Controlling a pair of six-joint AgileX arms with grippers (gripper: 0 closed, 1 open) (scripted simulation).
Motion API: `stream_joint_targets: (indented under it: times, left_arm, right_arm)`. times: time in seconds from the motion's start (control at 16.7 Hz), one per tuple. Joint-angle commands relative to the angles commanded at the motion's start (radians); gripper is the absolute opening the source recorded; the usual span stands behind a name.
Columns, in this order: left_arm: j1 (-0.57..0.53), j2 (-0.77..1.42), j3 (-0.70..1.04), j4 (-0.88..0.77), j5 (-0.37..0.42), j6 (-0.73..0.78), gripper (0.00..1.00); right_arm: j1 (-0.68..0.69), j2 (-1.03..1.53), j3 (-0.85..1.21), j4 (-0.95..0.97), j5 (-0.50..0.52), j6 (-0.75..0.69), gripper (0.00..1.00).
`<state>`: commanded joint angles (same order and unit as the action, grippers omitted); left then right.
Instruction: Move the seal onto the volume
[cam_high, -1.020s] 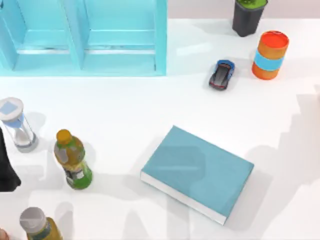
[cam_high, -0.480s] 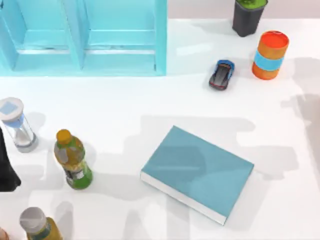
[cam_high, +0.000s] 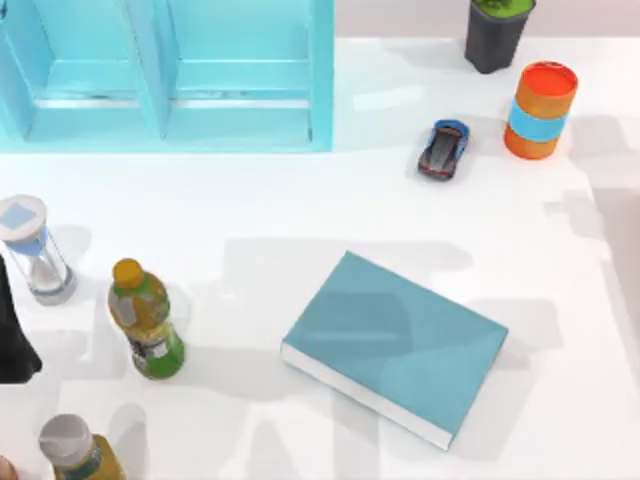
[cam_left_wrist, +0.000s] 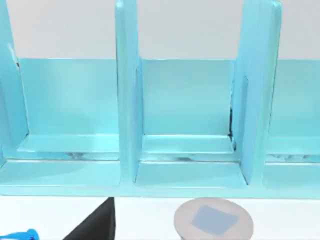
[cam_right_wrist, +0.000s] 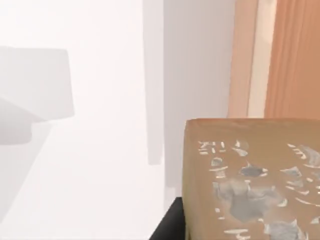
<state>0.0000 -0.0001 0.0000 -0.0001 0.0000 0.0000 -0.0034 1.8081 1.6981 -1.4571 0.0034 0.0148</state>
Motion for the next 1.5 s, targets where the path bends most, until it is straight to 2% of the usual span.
stream_joint_targets:
  times: [0.24,0.66,0.84,1.5]
  left_arm:
    - [0.0,0.0,0.0,0.0,0.0,0.0,1.0]
    - [0.0,0.0,0.0,0.0,0.0,0.0,1.0]
    - [0.0,0.0,0.0,0.0,0.0,0.0,1.0]
    - [0.0,0.0,0.0,0.0,0.0,0.0,1.0]
  right_arm:
    - [0.111,0.051,0.005,0.035,0.0,0.111,0.0]
    - [0.569,0.183,-0.013,0.182,0.0,0.573,0.0]
    - [0.696,0.217,-0.029,0.24,0.0,0.7,0.0]
    - [0.729,0.223,-0.02,0.241,0.0,0.732,0.0]
